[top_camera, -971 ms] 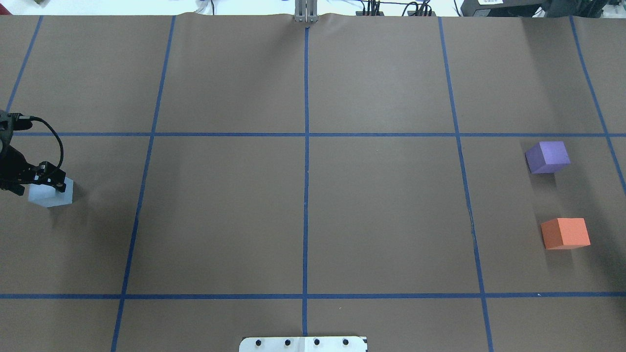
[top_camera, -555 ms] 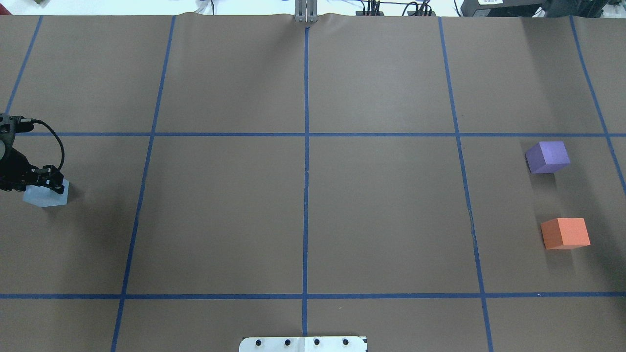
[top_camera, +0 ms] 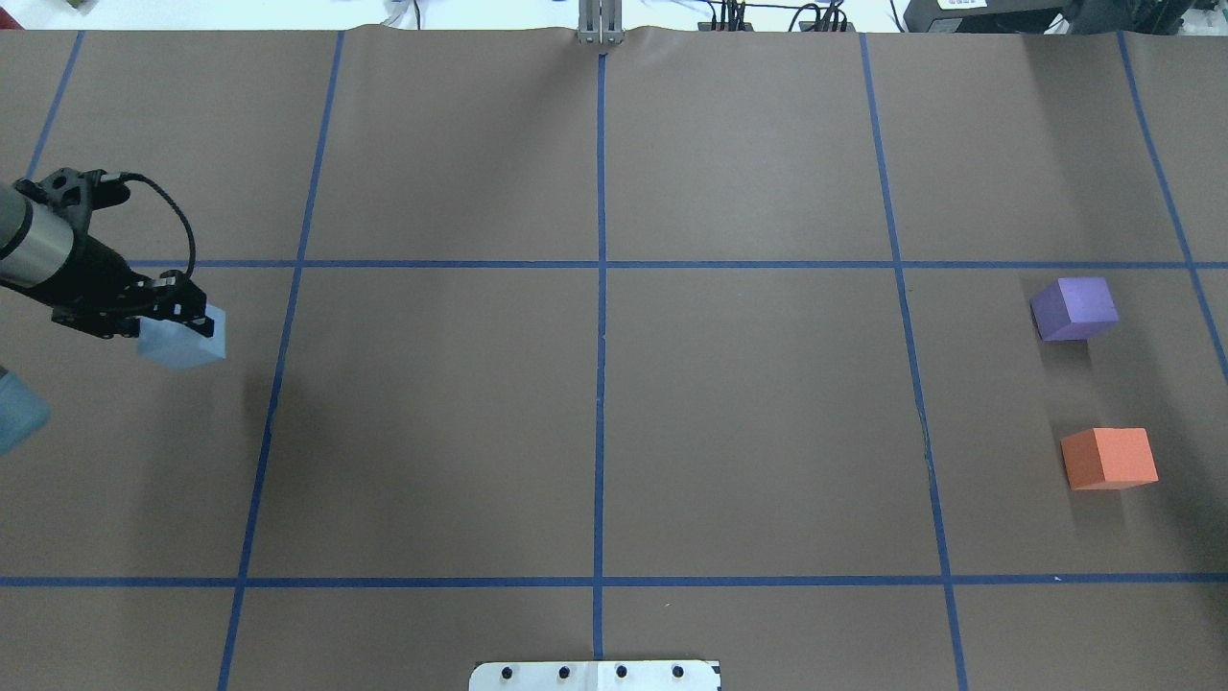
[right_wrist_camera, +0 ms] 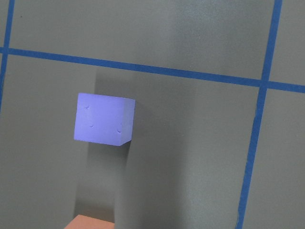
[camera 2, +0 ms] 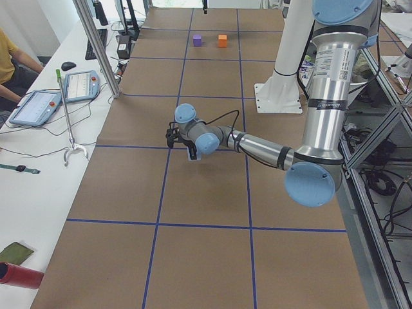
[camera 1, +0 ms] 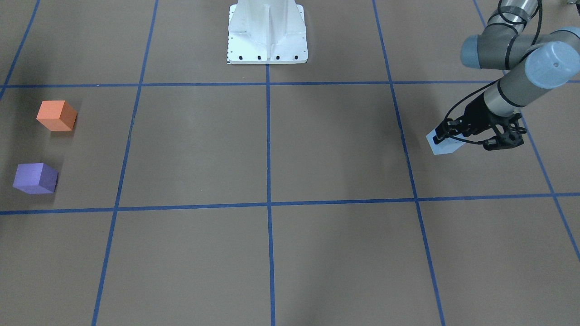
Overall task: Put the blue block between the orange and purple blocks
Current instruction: 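Carry the light blue cube toward the table center with the left gripper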
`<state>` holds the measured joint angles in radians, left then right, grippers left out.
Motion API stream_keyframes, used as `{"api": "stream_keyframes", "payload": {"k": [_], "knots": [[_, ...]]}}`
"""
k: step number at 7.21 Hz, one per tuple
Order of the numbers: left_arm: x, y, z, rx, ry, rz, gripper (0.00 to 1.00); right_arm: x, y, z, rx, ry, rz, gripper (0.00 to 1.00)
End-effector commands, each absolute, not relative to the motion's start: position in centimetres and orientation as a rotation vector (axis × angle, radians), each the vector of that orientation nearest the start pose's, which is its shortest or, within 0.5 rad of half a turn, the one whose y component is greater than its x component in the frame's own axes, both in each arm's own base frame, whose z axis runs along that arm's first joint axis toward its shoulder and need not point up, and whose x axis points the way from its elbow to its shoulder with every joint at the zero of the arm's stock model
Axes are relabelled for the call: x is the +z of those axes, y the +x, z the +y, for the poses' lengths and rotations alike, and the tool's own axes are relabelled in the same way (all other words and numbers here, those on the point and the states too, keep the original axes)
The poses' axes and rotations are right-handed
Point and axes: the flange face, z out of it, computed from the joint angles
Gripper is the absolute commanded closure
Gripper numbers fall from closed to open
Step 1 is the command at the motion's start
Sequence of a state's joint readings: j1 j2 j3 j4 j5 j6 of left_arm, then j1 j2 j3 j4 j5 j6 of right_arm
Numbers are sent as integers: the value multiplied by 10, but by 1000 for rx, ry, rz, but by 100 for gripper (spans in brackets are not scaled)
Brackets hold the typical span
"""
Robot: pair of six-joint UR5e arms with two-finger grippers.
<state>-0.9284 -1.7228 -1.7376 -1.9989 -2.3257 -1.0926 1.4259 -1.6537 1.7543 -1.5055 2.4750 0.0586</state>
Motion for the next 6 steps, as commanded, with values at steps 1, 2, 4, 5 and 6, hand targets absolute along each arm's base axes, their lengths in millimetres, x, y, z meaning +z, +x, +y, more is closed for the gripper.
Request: {"api": "stream_keyframes", "payload": {"k": [1, 2, 4, 5, 6], "knots": [[302, 399, -468, -119, -147, 1133, 100, 593, -20, -465, -185, 92, -919, 0], [241, 464, -457, -153, -109, 1119, 100, 593, -22, -465, -187, 89, -919, 0], [104, 593, -466, -150, -53, 1036, 100, 593, -29, -464, -203, 84, -920, 0], [63, 643, -478, -142, -69, 1007, 100, 591, -31, -465, -208, 84, -927, 0], [57, 694, -465, -139, -4, 978, 100, 586, -34, -468, -217, 91, -937, 0]]}}
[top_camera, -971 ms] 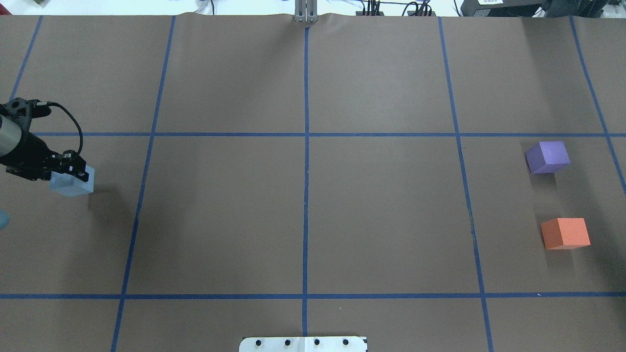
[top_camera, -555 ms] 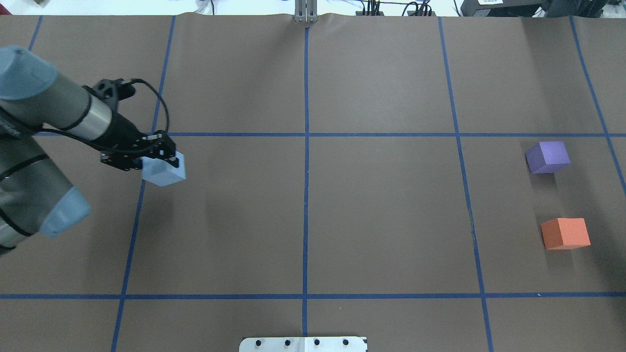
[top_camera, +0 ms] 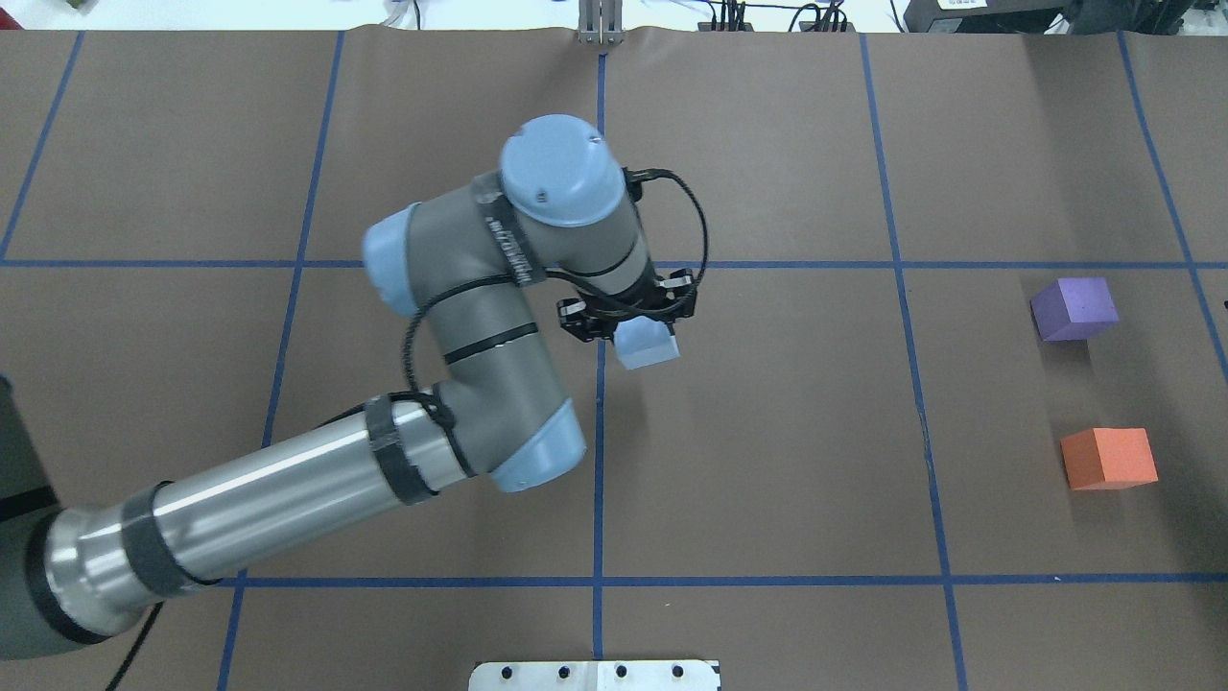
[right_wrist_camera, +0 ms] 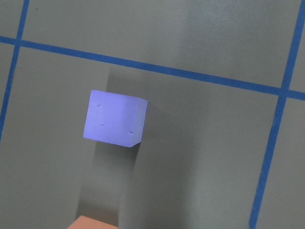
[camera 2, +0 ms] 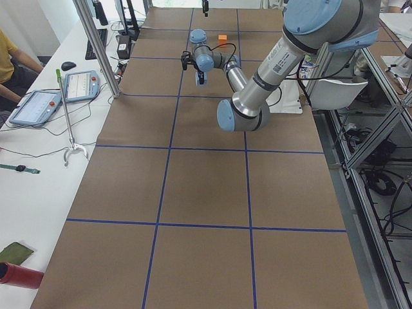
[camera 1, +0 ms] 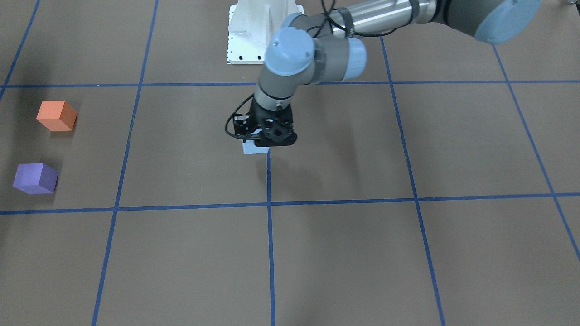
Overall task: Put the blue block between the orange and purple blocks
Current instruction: 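Carry the light blue cube toward the table center with the left gripper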
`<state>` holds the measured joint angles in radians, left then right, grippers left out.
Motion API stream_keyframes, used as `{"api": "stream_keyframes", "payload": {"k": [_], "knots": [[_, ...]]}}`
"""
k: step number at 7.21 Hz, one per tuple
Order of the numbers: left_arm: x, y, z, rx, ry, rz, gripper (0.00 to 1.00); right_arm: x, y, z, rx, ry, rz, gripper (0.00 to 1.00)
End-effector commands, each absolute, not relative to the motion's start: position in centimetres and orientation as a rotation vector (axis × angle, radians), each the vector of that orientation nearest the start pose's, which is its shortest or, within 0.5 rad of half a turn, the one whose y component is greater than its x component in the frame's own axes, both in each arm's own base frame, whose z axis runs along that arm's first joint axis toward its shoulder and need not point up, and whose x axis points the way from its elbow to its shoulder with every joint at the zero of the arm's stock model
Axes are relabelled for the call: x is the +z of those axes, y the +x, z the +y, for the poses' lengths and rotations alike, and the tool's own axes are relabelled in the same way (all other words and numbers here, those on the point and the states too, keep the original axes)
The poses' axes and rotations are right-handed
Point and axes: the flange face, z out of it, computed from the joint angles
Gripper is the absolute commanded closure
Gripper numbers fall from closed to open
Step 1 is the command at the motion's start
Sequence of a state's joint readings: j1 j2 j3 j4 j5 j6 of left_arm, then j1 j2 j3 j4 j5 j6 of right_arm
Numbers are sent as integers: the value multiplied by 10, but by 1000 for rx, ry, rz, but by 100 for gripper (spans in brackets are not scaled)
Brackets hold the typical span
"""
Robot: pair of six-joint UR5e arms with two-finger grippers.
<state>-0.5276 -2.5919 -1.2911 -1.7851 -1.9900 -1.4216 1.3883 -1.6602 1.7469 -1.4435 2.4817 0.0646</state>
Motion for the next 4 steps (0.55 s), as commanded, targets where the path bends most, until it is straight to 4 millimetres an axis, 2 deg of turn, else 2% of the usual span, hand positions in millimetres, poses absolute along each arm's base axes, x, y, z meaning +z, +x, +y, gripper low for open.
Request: {"api": "stream_keyframes", "payload": {"k": [1, 2, 3, 4], "knots": [[40, 725, -450, -137, 67, 988, 100, 582, -38, -470, -226, 96, -938, 0], [16, 754, -438, -115, 52, 960, 90, 578, -43, -471, -258, 134, -943, 0], [15, 768, -429, -102, 41, 938, 53, 576, -47, -470, -276, 157, -947, 0], [15, 777, -414, -87, 39, 935, 41, 575, -51, -470, -282, 155, -948, 0]]}}
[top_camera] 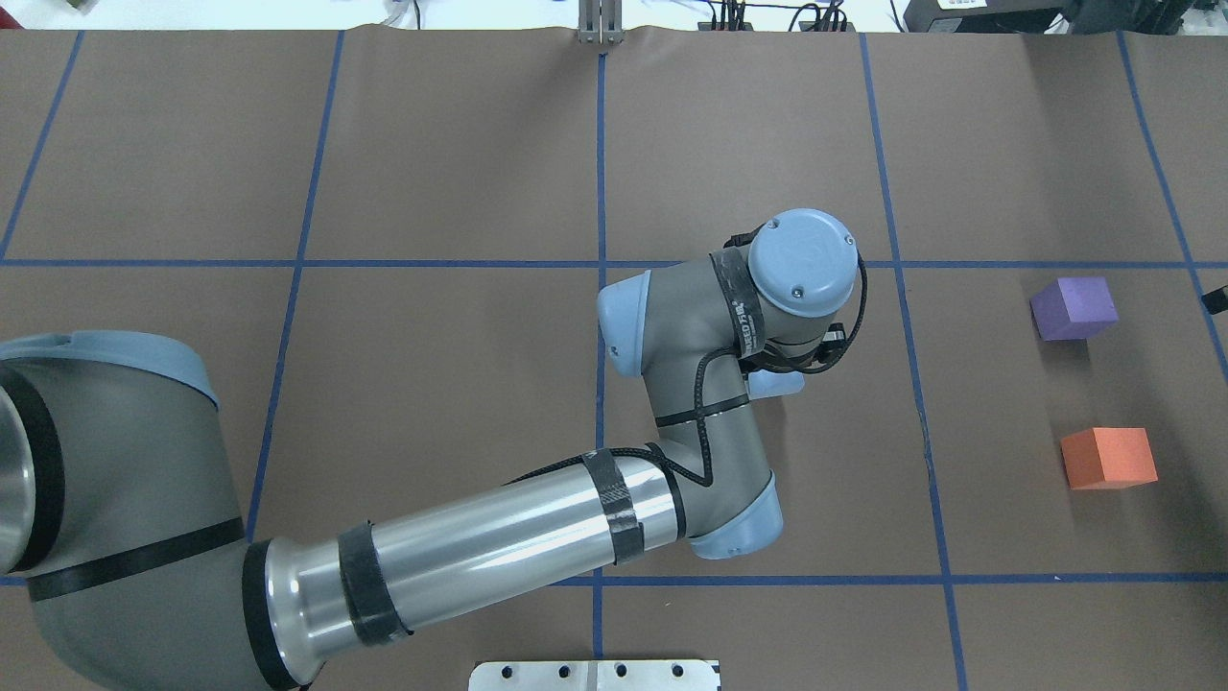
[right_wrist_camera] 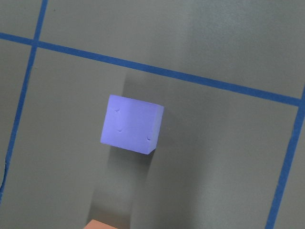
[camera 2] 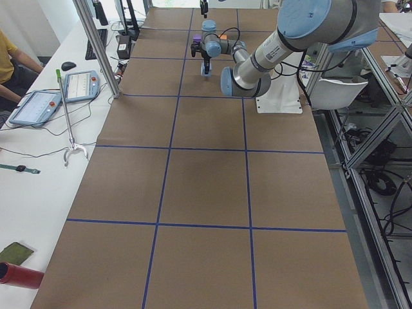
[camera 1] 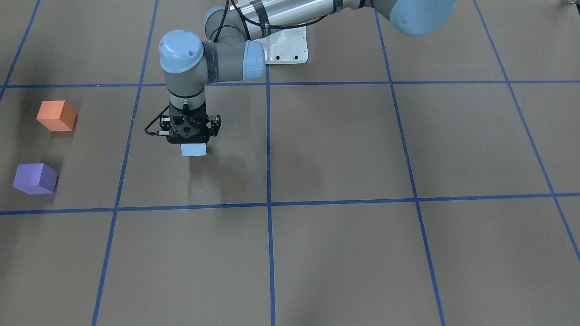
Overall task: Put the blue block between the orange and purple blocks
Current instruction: 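Carry the light blue cube toward the table center with the left gripper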
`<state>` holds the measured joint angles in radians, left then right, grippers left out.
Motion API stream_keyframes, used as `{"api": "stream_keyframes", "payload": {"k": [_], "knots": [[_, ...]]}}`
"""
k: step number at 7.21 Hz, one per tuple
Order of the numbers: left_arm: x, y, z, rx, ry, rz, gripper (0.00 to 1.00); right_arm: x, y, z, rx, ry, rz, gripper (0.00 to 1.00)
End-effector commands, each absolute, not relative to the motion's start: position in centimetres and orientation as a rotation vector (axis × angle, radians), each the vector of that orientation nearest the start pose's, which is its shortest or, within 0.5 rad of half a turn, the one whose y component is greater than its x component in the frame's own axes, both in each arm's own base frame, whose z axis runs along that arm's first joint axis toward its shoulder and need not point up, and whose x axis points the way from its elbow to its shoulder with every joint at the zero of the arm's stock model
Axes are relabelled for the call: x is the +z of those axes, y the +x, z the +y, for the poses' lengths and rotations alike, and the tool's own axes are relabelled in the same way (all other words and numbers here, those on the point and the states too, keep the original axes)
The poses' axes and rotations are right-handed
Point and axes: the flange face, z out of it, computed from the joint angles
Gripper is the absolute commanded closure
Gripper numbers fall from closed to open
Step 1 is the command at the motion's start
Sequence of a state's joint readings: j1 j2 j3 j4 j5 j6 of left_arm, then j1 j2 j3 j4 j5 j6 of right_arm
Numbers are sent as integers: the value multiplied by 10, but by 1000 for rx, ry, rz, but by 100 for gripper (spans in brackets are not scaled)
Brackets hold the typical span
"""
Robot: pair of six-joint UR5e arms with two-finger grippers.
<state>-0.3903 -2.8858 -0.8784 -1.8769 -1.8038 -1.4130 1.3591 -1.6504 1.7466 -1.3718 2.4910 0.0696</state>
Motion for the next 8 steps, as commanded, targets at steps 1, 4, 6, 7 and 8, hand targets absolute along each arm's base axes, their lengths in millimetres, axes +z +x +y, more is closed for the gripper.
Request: {"api": "stream_keyframes", "payload": {"k": [1, 4, 6, 7, 8], "knots": [[15, 780, -409, -95, 70, 929, 22, 572, -58, -471, -290, 151, -951, 0], [-28, 731, -427, -124, 96, 977, 0, 507, -147, -494, -129, 31, -1003, 0], [-6, 623, -458, -177, 72, 980, 0, 460, -212, -498, -27, 11, -1035, 0], [45, 566, -471, -196, 48, 1008, 0, 439, -249, -491, 5, 14, -1051, 0], [94, 520, -481, -214, 38, 1011, 0, 409, -291, -482, 99, -1, -1057, 1]]}}
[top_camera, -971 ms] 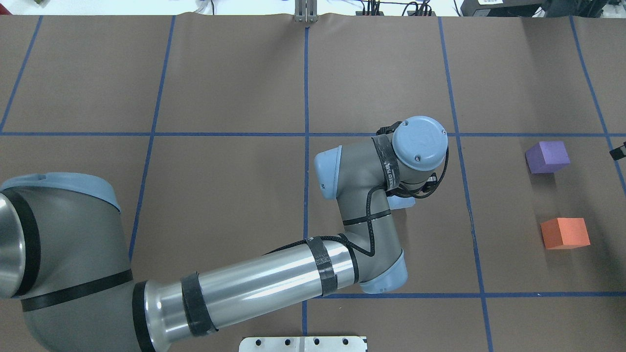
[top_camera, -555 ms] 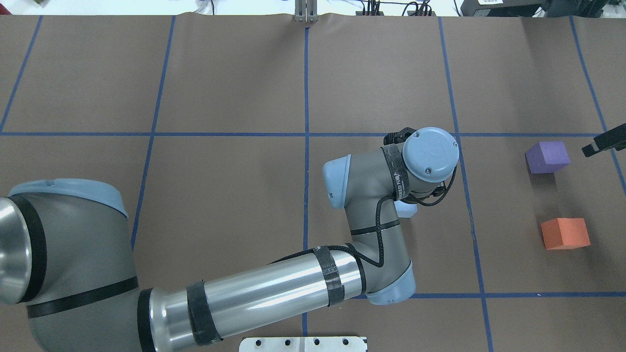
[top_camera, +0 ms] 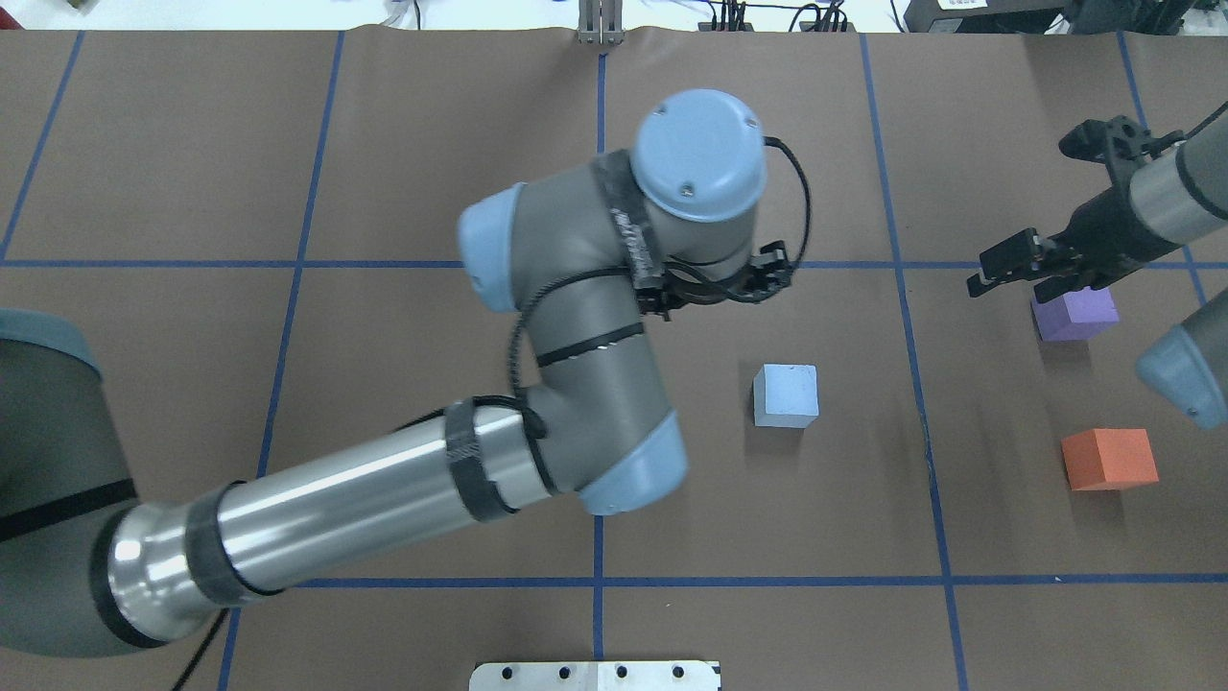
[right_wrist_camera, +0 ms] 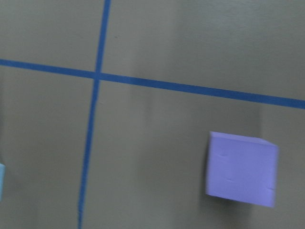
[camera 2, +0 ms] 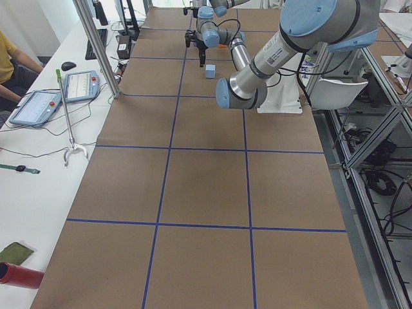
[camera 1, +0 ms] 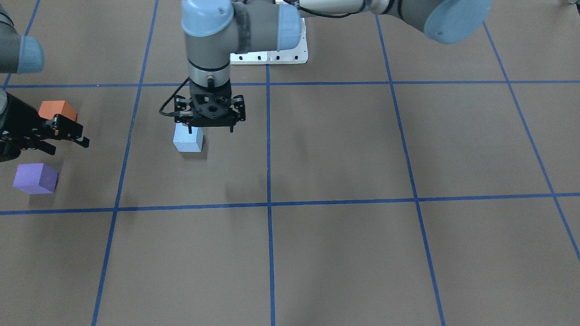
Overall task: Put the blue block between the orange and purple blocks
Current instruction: 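Carry the light blue cube toward the table center with the left gripper, then release the light blue cube with the left gripper while the right gripper approaches it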
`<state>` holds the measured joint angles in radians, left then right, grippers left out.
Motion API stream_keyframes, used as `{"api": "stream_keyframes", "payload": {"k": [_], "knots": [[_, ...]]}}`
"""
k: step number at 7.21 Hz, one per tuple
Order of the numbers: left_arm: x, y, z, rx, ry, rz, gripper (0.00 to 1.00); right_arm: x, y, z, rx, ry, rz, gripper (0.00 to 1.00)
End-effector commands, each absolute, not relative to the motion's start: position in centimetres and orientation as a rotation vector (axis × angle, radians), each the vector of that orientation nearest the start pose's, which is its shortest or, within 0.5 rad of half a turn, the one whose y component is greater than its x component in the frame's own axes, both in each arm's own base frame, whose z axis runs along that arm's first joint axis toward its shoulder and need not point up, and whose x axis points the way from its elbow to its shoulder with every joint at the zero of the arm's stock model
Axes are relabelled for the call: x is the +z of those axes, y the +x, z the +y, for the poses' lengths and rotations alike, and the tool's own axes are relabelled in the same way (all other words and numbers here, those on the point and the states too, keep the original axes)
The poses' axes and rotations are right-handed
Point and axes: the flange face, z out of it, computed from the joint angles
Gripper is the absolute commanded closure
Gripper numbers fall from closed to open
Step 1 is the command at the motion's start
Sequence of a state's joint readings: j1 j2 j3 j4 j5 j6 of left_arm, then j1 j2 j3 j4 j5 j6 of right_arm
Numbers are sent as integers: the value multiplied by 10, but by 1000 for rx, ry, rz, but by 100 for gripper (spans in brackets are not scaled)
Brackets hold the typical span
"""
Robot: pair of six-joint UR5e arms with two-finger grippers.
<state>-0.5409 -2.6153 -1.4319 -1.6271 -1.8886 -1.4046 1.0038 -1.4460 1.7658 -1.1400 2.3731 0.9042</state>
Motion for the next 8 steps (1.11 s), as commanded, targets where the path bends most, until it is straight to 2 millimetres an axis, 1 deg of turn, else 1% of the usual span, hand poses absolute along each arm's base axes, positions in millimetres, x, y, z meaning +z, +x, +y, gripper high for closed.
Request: {"api": "stream_keyframes", "payload": {"k": [1, 2, 3, 4, 6, 7, 8], "knots": [[129, 493, -488, -188, 48, 993, 0, 384, -338, -466, 167, 14, -1039, 1], [159, 473, -496, -193, 41, 974, 0, 364, -373, -446, 134, 42, -1043, 1], [164, 471, -498, -191, 44, 967, 0, 353, -397, -431, 96, 50, -1050, 1], [166, 471, -499, -193, 43, 964, 0, 351, -422, -415, 63, 48, -1042, 1], [168, 469, -503, -201, 45, 960, 0, 354, -436, -403, 46, 38, -1023, 1], [168, 468, -504, -202, 46, 960, 0, 358, -444, -400, 54, 28, -979, 1], [168, 469, -503, -201, 45, 960, 0, 359, -444, -401, 54, 29, -966, 2]]}}
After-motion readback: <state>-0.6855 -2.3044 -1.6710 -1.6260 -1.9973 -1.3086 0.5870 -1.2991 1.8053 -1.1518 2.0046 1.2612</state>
